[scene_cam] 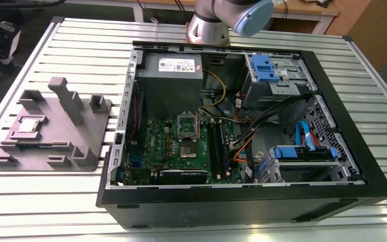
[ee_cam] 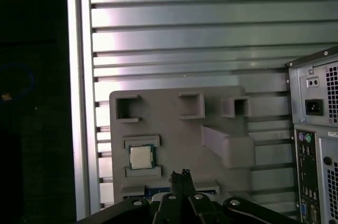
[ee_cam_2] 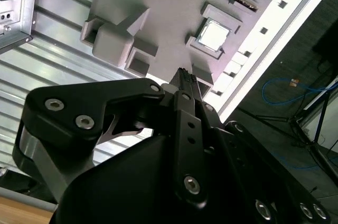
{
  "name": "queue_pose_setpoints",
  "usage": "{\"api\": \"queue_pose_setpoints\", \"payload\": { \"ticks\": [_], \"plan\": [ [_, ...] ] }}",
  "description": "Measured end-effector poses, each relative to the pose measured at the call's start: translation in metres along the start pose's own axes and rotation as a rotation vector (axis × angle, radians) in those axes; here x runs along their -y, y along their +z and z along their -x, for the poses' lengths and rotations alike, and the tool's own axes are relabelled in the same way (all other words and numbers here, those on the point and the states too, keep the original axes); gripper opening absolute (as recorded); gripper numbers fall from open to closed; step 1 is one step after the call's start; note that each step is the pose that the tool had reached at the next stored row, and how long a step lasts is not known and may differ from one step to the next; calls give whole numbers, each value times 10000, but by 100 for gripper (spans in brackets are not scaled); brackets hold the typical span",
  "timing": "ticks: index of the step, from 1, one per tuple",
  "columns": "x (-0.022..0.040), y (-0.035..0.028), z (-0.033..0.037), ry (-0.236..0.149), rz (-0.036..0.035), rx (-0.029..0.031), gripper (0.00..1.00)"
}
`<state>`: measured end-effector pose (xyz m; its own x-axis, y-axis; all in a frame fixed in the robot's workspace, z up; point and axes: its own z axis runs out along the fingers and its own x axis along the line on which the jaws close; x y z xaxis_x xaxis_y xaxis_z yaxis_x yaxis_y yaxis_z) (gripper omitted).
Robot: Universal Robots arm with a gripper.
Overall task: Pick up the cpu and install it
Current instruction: 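Reach for the cpu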
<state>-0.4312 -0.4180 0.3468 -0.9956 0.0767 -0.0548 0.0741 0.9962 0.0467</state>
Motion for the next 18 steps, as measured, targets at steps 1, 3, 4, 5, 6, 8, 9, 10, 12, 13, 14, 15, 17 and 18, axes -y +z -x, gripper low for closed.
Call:
{"api": "queue_pose_setpoints", "payload": {
  "ticks": [1,3,4,5,6,8,9,10,12,13,14,15,17,18],
  "plan": [
    [2,9,-7,0,0,0,11],
    [3,12,-11,0,-1,-1,11],
    [3,12,-11,0,-1,-1,11],
    [3,12,-11,0,0,0,11],
    [3,12,-11,0,-1,-1,11],
    [3,13,-11,1,-2,-24,11],
    [3,16,-11,3,-8,-104,11],
    [3,20,-12,9,-16,-200,11],
    [4,29,-12,18,-32,-408,11],
    [4,35,-13,21,-38,-499,11],
    [4,37,-13,23,-41,-541,11],
    [4,37,-14,25,-42,-547,11],
    [4,36,-13,24,-44,-561,11],
    [4,36,-13,24,-44,-565,11]
  ]
}}
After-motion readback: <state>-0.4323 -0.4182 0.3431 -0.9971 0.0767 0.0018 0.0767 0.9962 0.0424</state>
